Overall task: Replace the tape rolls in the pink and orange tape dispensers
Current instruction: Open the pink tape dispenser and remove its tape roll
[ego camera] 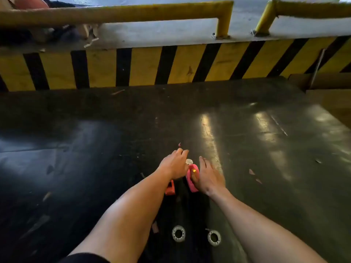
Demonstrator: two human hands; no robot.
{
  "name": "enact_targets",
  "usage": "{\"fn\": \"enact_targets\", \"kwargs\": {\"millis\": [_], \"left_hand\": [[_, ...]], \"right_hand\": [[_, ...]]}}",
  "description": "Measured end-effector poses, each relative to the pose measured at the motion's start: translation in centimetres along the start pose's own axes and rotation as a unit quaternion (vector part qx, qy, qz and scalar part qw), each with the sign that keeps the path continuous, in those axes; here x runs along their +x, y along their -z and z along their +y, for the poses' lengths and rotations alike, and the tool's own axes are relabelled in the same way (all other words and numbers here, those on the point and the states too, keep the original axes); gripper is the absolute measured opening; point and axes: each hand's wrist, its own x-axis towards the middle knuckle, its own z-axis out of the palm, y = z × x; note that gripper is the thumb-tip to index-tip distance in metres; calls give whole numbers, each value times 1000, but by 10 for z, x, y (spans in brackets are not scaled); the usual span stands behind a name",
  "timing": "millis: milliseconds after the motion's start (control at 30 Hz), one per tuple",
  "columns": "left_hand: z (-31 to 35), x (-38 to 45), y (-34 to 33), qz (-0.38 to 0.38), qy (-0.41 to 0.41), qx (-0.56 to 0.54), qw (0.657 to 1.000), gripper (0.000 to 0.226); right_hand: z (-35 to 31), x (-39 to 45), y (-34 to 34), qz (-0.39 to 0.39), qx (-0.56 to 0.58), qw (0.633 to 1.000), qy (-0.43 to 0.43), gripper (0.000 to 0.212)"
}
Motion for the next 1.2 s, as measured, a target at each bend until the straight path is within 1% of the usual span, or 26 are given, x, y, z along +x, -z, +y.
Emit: {"fn": "enact_targets", "kwargs": {"millis": [167,233,333,467,533,667,767,800,867,1000,1100,1200], "left_hand": [[-8,20,-15,-108,-5,26,994,77],[-9,24,-23,-142,-18,36,989,84],[-10,31,-32,-162,-36,60,984,86],[-9,34,-44,-141,-52,95,984,80],[-11,33,-50,-132,-68,135,980,81],[-5,23,-58,-102,-78,159,979,74],[6,8,-68,-64,-70,165,982,72],[10,3,-72,-54,-66,161,983,72],[17,-7,-80,-39,-58,146,987,72],[24,-24,-91,-35,-68,123,989,69],[25,-35,-94,-43,-70,104,991,67],[25,-43,-94,-36,-55,84,994,66]], "right_hand": [[7,0,-24,-44,71,994,-73,77],[12,-3,-33,-63,66,993,-76,76],[20,-6,-40,-75,49,994,-63,63],[33,-8,-40,-90,18,994,-55,43],[41,-8,-36,-92,10,994,-55,39],[57,-11,-28,-108,43,992,-50,42],[66,-15,-22,-115,70,990,-49,50],[68,-17,-19,-120,69,989,-45,52],[73,-20,-16,-122,48,991,-28,51],[73,-29,-15,-84,2,996,40,40],[68,-38,-19,-50,3,996,77,33],[65,-46,-26,-4,-5,994,108,22]]}}
